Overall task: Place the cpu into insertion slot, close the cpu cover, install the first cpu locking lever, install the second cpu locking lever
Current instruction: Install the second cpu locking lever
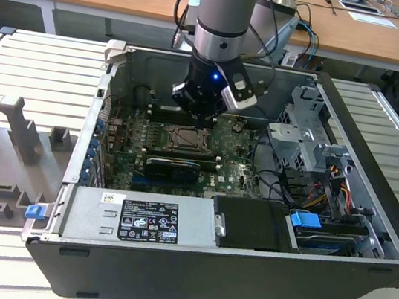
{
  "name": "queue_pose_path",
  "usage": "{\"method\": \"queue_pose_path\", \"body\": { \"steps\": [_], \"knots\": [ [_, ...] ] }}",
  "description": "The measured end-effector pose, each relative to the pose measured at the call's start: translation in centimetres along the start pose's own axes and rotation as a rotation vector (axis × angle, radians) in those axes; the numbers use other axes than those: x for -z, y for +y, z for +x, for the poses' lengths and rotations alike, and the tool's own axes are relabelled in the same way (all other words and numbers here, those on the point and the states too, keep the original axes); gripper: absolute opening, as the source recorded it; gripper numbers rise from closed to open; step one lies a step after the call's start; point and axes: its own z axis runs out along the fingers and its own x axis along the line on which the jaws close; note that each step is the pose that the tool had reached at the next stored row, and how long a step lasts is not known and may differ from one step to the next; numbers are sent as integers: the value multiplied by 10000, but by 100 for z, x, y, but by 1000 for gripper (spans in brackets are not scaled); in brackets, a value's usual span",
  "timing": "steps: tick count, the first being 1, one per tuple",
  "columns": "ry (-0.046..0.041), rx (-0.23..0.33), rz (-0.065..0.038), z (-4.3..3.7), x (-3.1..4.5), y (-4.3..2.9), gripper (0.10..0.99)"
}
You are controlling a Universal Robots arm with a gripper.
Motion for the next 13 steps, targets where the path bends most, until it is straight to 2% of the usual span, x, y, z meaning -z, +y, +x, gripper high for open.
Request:
{"method": "queue_pose_path", "body": {
  "steps": [3,4,6,8,9,12,13],
  "knots": [
    [24,-4,-2,9,5,-123,106],
    [55,-7,-5,11,4,-153,106],
    [170,-17,-31,19,-3,-261,106],
    [197,-21,-74,27,-8,-371,106],
    [196,-21,-104,29,-8,-397,106],
    [168,-26,-530,43,-4,-442,106],
    [165,-28,-563,56,-3,-466,106]
  ]
}}
